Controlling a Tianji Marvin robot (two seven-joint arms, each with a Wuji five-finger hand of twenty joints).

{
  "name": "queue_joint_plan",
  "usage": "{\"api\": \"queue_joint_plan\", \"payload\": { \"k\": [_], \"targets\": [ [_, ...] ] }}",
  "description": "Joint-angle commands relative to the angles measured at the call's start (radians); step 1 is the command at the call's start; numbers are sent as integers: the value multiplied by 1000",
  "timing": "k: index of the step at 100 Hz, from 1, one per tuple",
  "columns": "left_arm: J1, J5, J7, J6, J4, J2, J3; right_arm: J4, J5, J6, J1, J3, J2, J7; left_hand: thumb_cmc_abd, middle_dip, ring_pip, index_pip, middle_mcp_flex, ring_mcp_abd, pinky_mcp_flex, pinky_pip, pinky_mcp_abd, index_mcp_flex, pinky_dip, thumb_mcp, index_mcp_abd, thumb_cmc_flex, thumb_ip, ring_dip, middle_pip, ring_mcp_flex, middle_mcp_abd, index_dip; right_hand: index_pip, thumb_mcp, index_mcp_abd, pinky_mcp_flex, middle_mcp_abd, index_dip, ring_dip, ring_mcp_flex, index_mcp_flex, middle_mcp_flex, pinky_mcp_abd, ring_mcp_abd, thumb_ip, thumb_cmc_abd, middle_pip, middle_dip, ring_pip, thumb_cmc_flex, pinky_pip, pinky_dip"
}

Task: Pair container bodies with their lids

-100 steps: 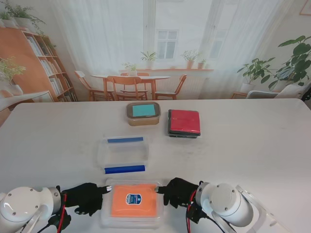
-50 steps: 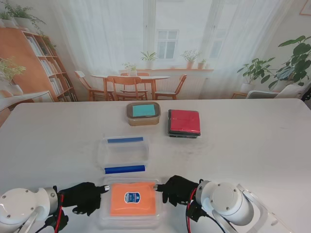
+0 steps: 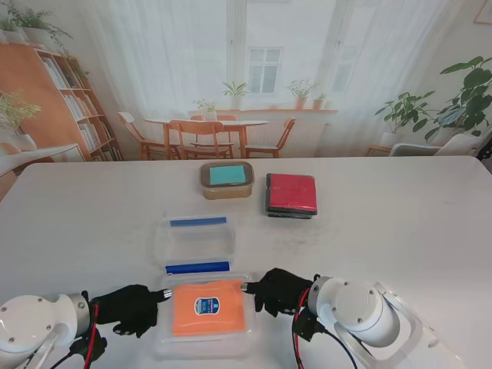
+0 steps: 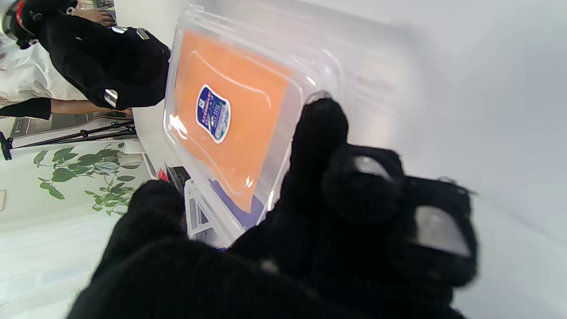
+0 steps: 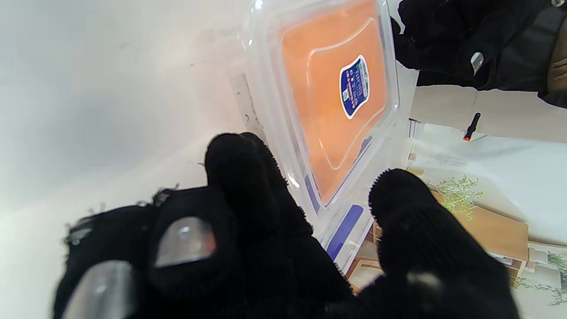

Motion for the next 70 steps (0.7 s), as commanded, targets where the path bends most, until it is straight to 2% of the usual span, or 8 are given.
{"api": "queue_joint_plan", "payload": {
  "k": [1, 70],
  "targets": [
    [-4, -25, -11, -16, -40, -23, 22, -37, 24, -13, 7, -24, -30, 34, -6, -3, 63, -84, -16, 80, 15, 256, -239, 42, -15, -21, -332, -42, -35, 3, 42, -1, -77, -26, -30, 9, 19, 48, 84, -7, 0, -1, 32, 25, -373, -105, 2, -22, 62, 0, 94, -6, 212, 0],
    [-72, -13, -6, -2, -14, -23, 29, 19, 86, 3, 119, -61, -46, 30, -7, -3, 64, -83, -14, 79, 18, 256, -239, 44, -15, -21, -332, -41, -35, 3, 42, 2, -77, -25, -30, 11, 19, 48, 85, -7, 1, -1, 33, 27, -372, -105, 2, -25, 61, 1, 94, -6, 212, 2]
  ]
}}
